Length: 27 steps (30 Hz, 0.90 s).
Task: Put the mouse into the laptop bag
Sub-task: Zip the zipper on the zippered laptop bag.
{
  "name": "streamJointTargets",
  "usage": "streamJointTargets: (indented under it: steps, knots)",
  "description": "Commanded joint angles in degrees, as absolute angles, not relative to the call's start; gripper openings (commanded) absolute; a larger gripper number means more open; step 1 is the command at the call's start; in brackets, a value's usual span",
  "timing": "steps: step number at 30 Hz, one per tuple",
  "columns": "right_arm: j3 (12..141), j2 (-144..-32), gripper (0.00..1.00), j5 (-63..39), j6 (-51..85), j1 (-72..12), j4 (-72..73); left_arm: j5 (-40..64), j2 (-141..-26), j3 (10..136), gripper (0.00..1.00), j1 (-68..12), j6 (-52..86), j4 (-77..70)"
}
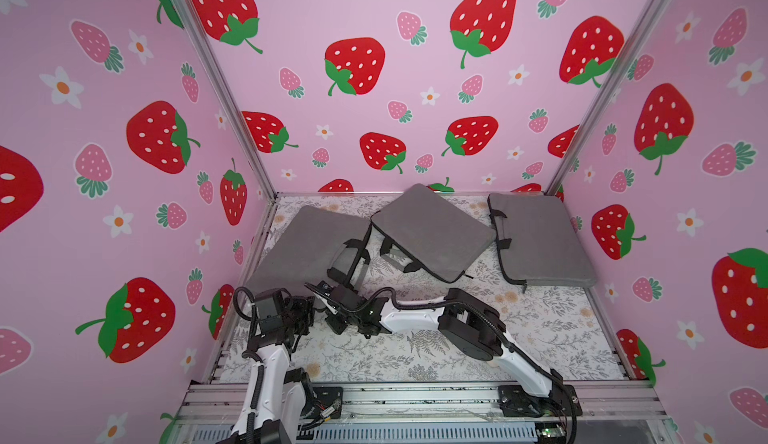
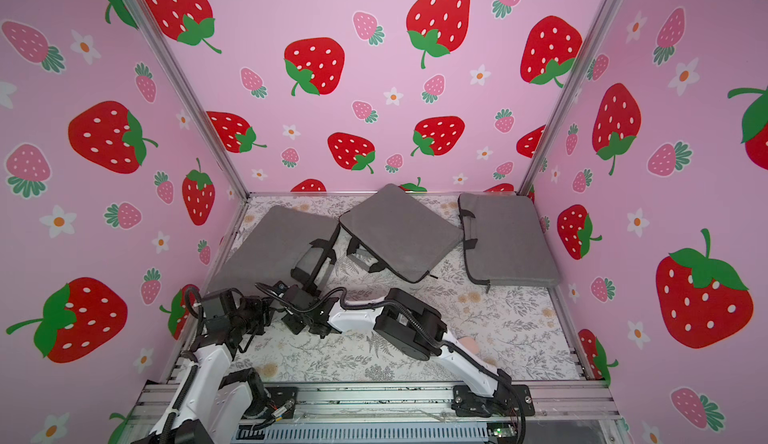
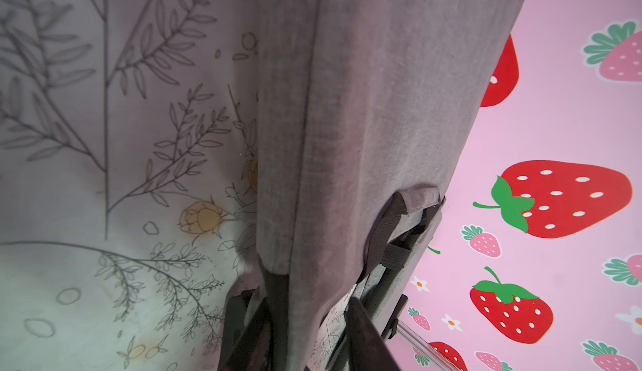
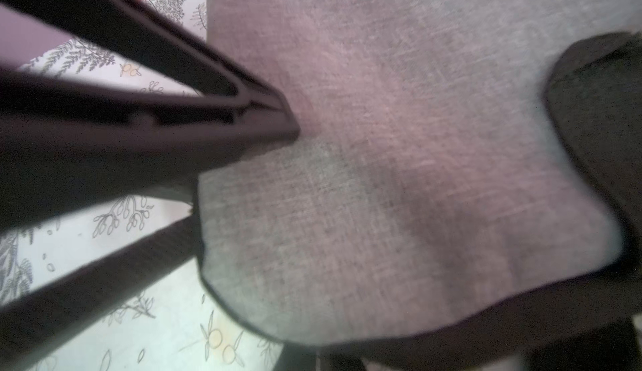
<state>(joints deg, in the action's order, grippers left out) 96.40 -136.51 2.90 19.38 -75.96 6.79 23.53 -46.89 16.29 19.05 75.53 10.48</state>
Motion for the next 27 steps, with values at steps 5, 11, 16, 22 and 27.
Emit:
streamJointTargets:
  steps: [5, 11, 16, 22, 27]
  knots:
    - [94.37, -134.18, 0.00, 1.23, 20.45, -76.64, 8.20, 25.33, -52.25, 17.32, 0.45, 18.46, 75.45, 8.44]
    - [96.68, -135.31, 0.00, 0.99, 20.48, -76.55, 6.74, 24.86, -54.53, 17.32, 0.47, 17.47, 75.11, 7.25]
    - [97.05, -135.21, 0.00, 1.72, 20.48, -76.46, 5.31, 23.64, -53.55, 17.74, 0.00, 17.05, 74.31, 7.94]
    - [92.70, -132.79, 0.00, 5.92, 22.50, -72.52, 4.50, 20.44, -50.50, 21.24, 0.00, 17.57, 71.39, 16.36]
    - [92.13, -132.01, 0.00, 8.17, 24.79, -67.85, 0.45, 18.51, -43.43, 20.99, 0.00, 18.58, 71.63, 19.27]
